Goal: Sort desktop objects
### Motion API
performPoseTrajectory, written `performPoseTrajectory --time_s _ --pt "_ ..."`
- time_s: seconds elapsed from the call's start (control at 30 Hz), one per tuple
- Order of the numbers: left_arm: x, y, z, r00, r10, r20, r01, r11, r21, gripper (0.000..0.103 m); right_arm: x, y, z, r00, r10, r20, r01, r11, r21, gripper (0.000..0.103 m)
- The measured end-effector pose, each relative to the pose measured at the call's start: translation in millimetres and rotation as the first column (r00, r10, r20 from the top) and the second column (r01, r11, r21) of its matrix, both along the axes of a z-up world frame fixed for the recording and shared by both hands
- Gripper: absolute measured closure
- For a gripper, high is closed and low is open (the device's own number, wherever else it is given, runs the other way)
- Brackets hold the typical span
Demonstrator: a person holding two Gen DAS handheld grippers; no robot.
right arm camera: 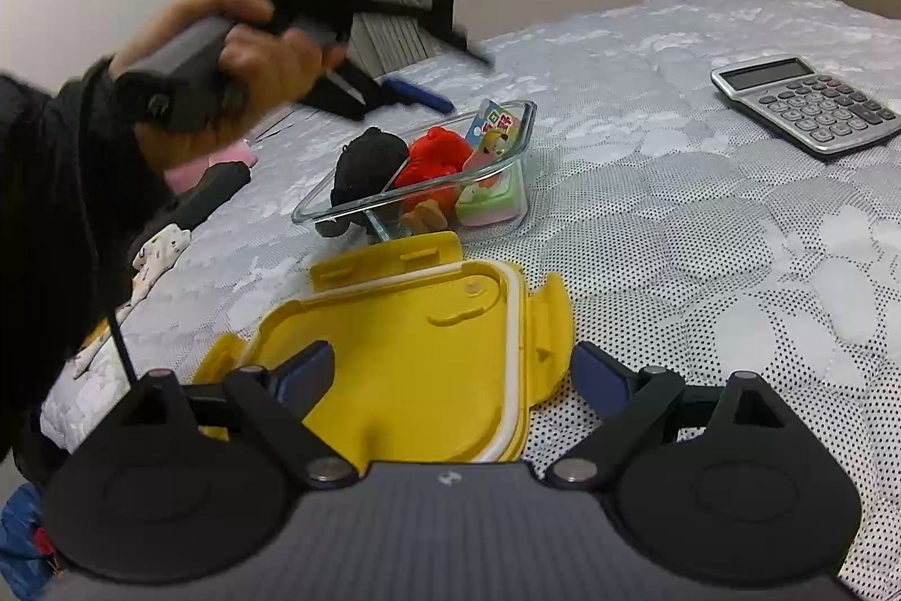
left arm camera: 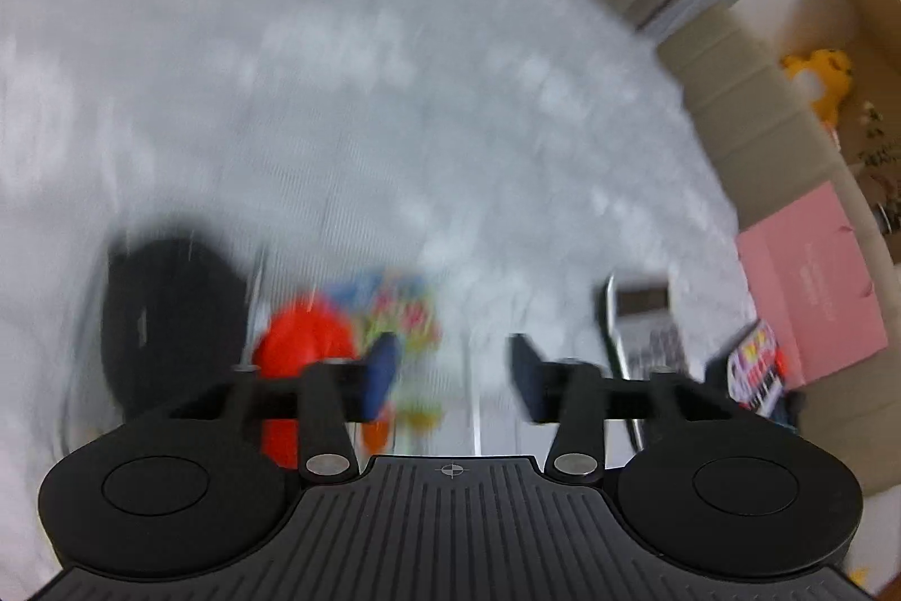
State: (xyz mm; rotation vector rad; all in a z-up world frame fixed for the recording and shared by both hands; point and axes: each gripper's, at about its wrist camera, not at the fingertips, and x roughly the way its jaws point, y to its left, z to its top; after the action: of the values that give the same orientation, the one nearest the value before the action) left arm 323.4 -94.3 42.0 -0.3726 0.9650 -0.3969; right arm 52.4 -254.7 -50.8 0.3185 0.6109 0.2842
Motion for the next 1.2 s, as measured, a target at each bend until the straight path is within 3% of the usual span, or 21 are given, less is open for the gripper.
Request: performPoseTrajectory --time_s 0.07,0.2,0.37,0.53,0.7,0.83,0.9,0.93,0.97,1.03,1.07,1.17,1.2 --pt "5.7 -12.0 1.7 1.000 -0.011 0.016 0.010 0.999 0.040 0.043 0.3 -1.5 -0.3 1.000 0.000 0.000 0.000 1.000 0.011 0.011" --pt "22.7 -28.0 -21.2 0.996 0.010 -0.093 -0.001 0.996 0.092 0.054 -1.9 -6.2 2.0 1.000 -0.002 0.010 0.001 1.000 0.031 0.011" --pt "32.0 -29.4 -45.6 0.992 0.044 -0.119 -0.029 0.991 0.131 0.050 -3.1 -4.4 8.9 0.999 0.003 0.035 -0.003 1.000 0.010 0.011" --pt "32.9 -24.9 -44.3 0.986 0.074 -0.146 -0.055 0.990 0.130 0.051 -3.4 0.0 16.0 0.998 0.017 0.062 -0.016 1.000 -0.019 0.011" --pt "20.2 -27.7 -48.1 0.975 0.037 -0.217 -0.001 0.987 0.162 0.073 2.1 -0.5 16.8 0.998 0.008 0.062 -0.008 1.000 -0.012 0.011" --pt "19.5 -34.5 -50.4 0.978 0.026 -0.207 0.018 0.978 0.206 0.076 3.0 -0.8 16.7 0.998 0.002 0.056 -0.002 1.000 0.000 0.011" --pt "24.4 -38.2 -54.8 0.978 0.023 -0.209 0.027 0.972 0.235 0.081 1.0 0.2 17.7 0.998 0.006 0.059 -0.006 1.000 -0.008 0.011" --pt "26.9 -40.2 -57.1 0.977 0.022 -0.211 0.032 0.968 0.250 0.088 0.0 0.5 18.2 0.998 0.008 0.060 -0.007 1.000 -0.015 0.011" --pt "26.5 -39.0 -56.9 0.978 0.018 -0.210 0.033 0.972 0.234 0.090 -0.9 0.7 18.7 0.998 0.008 0.061 -0.007 1.000 -0.022 0.011" --pt "22.7 -34.0 -53.9 0.978 0.000 -0.208 0.037 0.984 0.174 0.086 -2.6 -0.5 19.8 0.998 0.004 0.064 -0.002 1.000 -0.030 0.011" --pt "16.3 -29.5 -47.9 0.983 -0.017 -0.185 0.046 0.987 0.155 0.080 -3.0 -1.4 20.1 0.998 0.001 0.064 0.001 1.000 -0.031 0.011" --pt "-11.3 -14.2 -26.8 0.995 -0.043 -0.089 0.056 0.987 0.148 0.045 -1.5 -3.4 19.6 0.999 -0.009 0.047 0.010 1.000 -0.022 0.011" --pt "-22.4 -9.1 -20.8 0.997 -0.045 -0.060 0.054 0.986 0.159 0.045 -0.7 -3.7 19.2 0.999 -0.011 0.040 0.012 1.000 -0.019 0.011"
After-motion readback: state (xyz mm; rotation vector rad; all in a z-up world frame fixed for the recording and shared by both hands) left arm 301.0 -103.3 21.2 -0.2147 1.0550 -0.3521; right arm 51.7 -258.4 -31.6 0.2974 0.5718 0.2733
